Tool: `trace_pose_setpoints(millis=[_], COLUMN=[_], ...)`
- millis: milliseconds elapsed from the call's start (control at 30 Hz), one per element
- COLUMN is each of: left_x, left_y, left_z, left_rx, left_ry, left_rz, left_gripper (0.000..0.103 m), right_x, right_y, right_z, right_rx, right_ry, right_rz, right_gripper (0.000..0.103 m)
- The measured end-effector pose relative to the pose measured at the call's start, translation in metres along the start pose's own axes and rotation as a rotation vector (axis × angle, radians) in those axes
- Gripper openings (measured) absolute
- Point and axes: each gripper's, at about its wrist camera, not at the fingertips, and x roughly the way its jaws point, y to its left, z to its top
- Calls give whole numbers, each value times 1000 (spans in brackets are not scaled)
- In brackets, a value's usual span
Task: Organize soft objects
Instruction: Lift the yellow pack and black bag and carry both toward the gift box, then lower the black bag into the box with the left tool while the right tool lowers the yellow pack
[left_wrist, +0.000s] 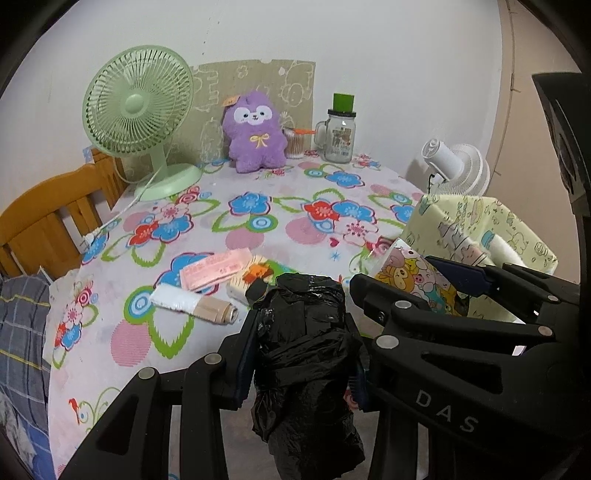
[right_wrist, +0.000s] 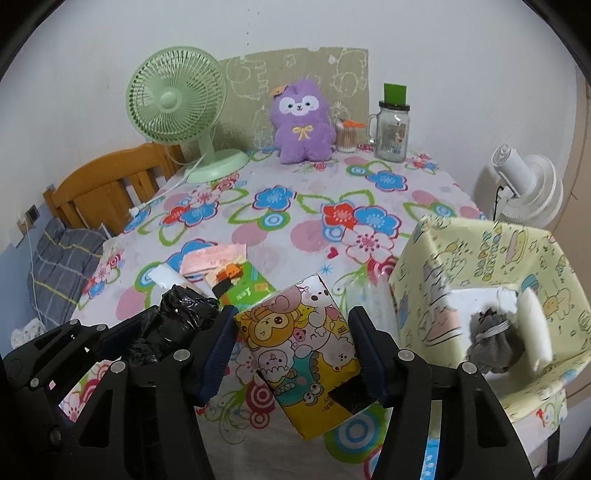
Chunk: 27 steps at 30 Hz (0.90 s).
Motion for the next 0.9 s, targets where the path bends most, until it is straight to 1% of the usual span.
trace_pose_setpoints(millis=[233,533,900], left_x=[-12,-23,-24], left_y=[-9,-27,-55], left_z=[17,35,55], left_rx=[9,37,73], left_ry=[-35,-74,-95], left_rz=[-5,-18,-25], left_gripper=[43,43,43], right_x=[-21,-41,-57], right_y=[-9,-27,-62], right_z=[15,25,37], right_rx=[3,12,46], right_ry=[-40,-79,-113], right_rz=[-20,-51,-90], right_gripper=[64,64,64])
